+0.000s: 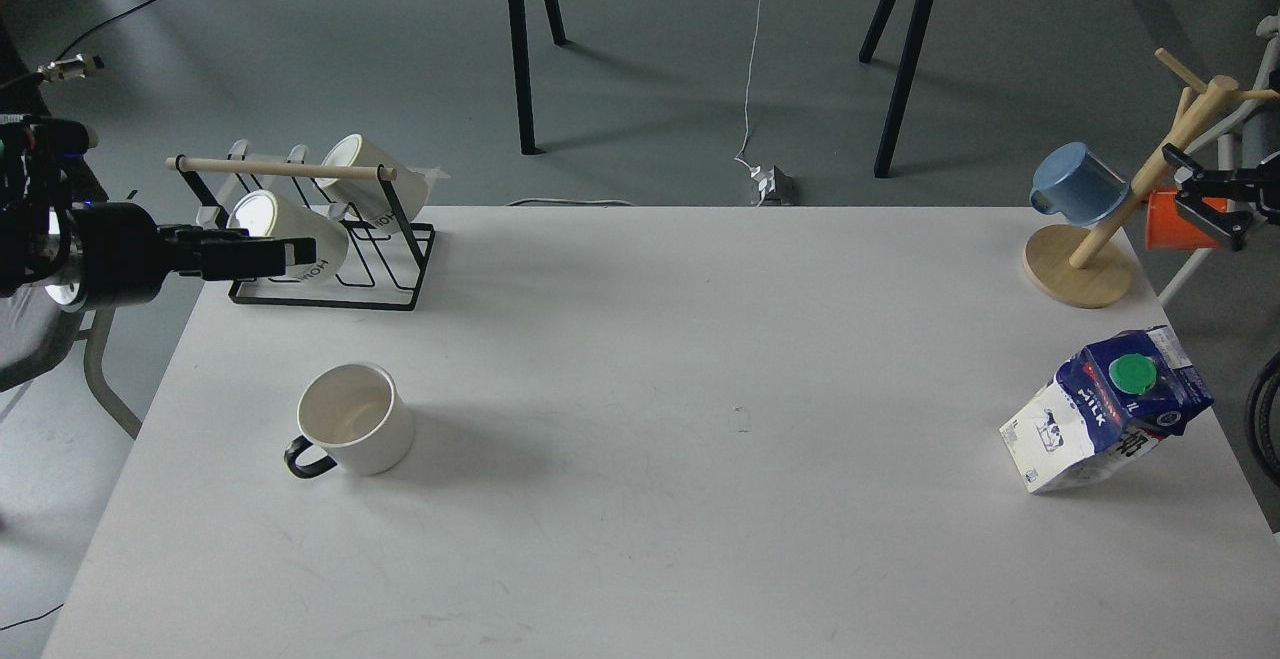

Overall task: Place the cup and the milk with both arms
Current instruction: 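Reach the left gripper down to the white mug's rim, then grasp the white mug rim with the left gripper and lift it, then carry the mug toward the table center and lower it down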

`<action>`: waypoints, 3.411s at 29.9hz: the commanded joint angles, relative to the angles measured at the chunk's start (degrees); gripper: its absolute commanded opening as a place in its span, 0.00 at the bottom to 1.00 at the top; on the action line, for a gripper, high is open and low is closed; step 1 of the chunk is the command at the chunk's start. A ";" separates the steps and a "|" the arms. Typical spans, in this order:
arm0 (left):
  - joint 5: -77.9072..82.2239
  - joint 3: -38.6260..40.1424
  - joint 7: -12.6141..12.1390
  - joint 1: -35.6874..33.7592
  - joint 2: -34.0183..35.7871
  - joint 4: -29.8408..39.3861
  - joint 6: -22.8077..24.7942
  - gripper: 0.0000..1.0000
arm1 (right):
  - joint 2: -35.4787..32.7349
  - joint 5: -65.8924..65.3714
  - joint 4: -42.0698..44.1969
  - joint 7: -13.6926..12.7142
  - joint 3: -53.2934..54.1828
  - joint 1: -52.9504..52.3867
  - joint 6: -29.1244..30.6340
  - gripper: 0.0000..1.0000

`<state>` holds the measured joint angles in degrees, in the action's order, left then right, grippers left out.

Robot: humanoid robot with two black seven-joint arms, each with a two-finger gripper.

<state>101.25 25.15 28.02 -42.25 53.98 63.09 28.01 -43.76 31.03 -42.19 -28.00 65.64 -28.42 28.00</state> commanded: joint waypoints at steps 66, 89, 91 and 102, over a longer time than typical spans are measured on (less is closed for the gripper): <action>0.62 -3.09 -0.02 -5.64 -17.04 0.37 -5.25 0.00 | -2.64 0.18 2.28 0.00 4.32 3.81 0.00 0.96; 4.66 -14.96 -0.02 -7.94 -42.81 -14.92 -6.56 0.03 | -3.08 0.97 3.52 0.00 5.29 5.48 0.00 0.96; 4.84 -14.96 -0.02 -7.41 -43.60 -15.01 -6.48 0.06 | -3.08 0.97 3.52 0.00 5.29 5.48 0.00 0.96; 4.14 -14.78 -0.02 -6.62 -42.82 -14.40 -3.58 0.24 | -2.99 0.97 3.43 0.00 5.20 5.48 0.00 0.96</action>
<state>105.51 10.19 28.00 -48.84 10.43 48.14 23.07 -46.84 32.00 -38.68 -28.00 70.92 -22.94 28.00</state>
